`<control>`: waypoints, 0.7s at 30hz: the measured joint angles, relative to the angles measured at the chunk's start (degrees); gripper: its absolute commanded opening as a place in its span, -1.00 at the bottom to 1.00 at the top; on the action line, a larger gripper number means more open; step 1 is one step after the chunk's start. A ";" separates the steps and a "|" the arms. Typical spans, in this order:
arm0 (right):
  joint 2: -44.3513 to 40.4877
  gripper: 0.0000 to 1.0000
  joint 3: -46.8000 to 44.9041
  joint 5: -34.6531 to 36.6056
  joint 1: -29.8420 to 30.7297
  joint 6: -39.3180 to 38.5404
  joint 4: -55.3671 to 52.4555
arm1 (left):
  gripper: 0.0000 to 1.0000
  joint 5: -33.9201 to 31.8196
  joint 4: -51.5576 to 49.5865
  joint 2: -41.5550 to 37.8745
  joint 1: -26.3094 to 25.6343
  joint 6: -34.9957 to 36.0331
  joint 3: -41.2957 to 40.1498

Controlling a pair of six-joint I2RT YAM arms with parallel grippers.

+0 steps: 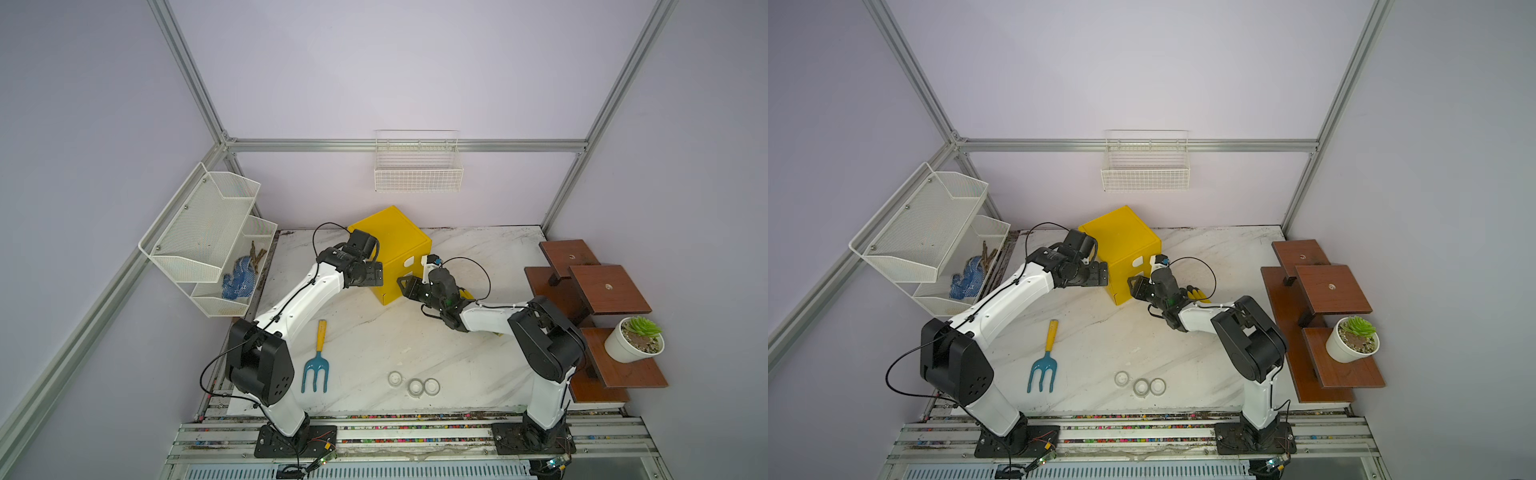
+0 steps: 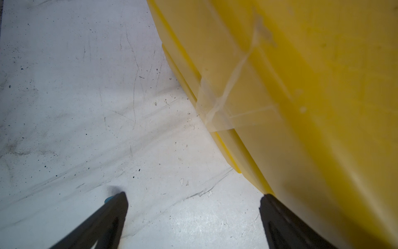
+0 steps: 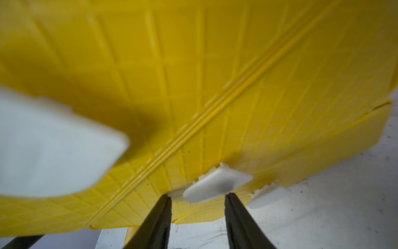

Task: Place the transparent tape into the drawer according to color
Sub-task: Close the drawer in the storage box.

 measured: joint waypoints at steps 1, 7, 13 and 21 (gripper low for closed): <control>-0.63 0.10 -0.50 0.22 0.00 0.09 -0.02 | 0.99 0.11 0.07 0.00 0.00 0.02 0.00; -8.98 0.25 -4.59 2.45 0.00 -0.11 -3.96 | 1.00 0.70 0.07 0.00 0.07 0.02 0.00; -11.04 0.29 -7.39 3.13 -0.33 4.76 -3.78 | 1.00 0.90 0.02 0.00 0.37 0.04 0.17; -5.79 0.29 -10.47 2.14 -0.33 13.62 4.46 | 0.99 1.88 0.15 0.00 1.14 0.04 0.17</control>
